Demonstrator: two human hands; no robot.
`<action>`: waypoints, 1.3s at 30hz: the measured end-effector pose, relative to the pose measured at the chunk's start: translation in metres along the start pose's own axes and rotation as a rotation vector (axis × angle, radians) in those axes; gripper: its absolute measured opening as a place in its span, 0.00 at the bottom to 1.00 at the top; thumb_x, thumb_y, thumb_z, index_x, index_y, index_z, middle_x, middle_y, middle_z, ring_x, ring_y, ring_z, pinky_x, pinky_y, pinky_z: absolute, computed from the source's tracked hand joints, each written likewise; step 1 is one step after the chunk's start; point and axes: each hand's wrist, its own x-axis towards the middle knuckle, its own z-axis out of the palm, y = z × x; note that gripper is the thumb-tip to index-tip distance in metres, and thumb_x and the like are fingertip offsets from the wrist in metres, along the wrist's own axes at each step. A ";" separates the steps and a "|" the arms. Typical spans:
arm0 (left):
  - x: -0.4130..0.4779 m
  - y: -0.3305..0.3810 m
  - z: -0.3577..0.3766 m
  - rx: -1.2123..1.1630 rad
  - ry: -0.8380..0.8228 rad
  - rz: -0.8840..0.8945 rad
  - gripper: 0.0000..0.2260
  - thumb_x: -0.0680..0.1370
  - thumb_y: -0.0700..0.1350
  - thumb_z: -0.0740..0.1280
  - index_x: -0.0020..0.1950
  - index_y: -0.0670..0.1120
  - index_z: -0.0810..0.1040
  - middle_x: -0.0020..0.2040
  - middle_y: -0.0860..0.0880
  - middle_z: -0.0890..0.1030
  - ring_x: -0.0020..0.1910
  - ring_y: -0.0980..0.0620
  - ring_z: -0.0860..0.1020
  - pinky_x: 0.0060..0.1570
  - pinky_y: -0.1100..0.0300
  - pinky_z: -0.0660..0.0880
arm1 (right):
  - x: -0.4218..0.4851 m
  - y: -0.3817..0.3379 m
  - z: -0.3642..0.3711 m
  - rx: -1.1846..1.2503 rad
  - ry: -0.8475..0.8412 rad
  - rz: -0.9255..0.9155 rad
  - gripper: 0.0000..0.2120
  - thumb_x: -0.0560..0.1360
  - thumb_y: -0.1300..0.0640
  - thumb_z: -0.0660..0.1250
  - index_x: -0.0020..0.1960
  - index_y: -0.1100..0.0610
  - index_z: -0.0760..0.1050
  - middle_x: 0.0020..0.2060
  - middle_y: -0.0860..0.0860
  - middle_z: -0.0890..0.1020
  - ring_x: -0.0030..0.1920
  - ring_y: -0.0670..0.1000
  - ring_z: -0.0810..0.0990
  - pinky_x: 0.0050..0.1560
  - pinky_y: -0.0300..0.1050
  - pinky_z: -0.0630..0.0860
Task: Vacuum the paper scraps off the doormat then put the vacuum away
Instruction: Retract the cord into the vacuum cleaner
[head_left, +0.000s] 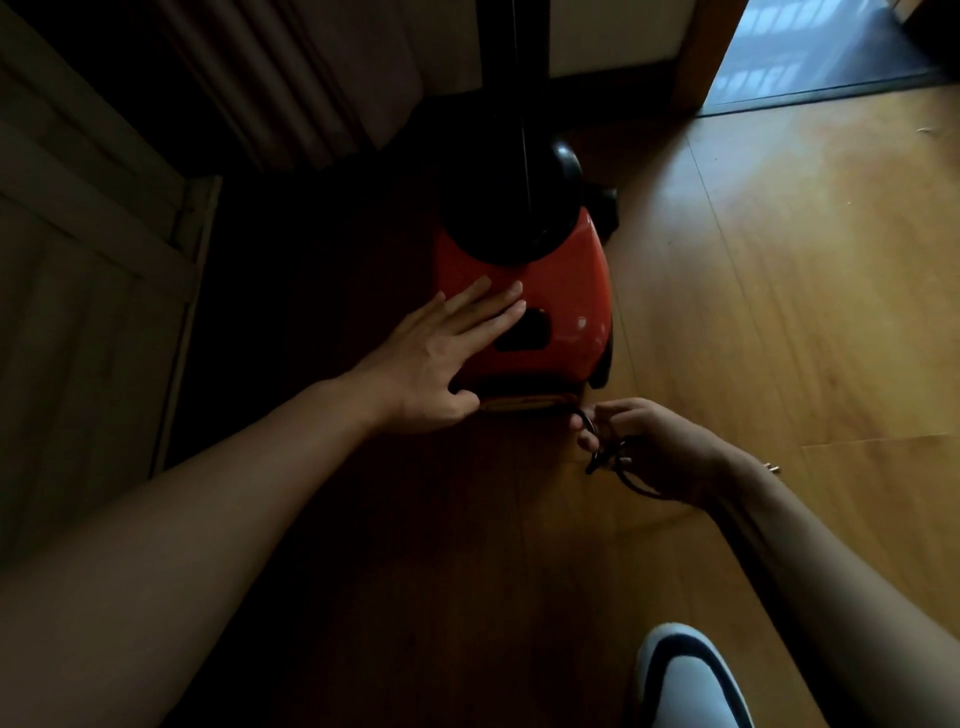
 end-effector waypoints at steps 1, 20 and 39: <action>0.000 0.000 0.000 0.015 0.007 -0.001 0.43 0.75 0.47 0.66 0.80 0.57 0.41 0.80 0.60 0.38 0.77 0.59 0.33 0.74 0.55 0.36 | -0.001 0.000 -0.003 -0.009 -0.041 0.019 0.11 0.72 0.63 0.63 0.54 0.60 0.75 0.41 0.52 0.77 0.39 0.47 0.73 0.41 0.41 0.68; -0.003 0.018 0.009 0.096 0.178 -0.071 0.38 0.76 0.56 0.64 0.81 0.54 0.46 0.81 0.58 0.44 0.79 0.56 0.41 0.77 0.54 0.42 | 0.020 -0.052 0.004 -1.364 0.288 0.473 0.14 0.83 0.62 0.59 0.65 0.66 0.74 0.40 0.51 0.74 0.36 0.46 0.72 0.29 0.36 0.69; 0.001 0.013 0.015 0.060 0.213 -0.045 0.38 0.76 0.55 0.65 0.81 0.53 0.49 0.81 0.57 0.45 0.79 0.56 0.42 0.78 0.50 0.45 | -0.002 0.039 -0.015 -1.031 0.618 -0.439 0.15 0.78 0.49 0.68 0.63 0.51 0.76 0.59 0.47 0.76 0.59 0.46 0.73 0.57 0.42 0.71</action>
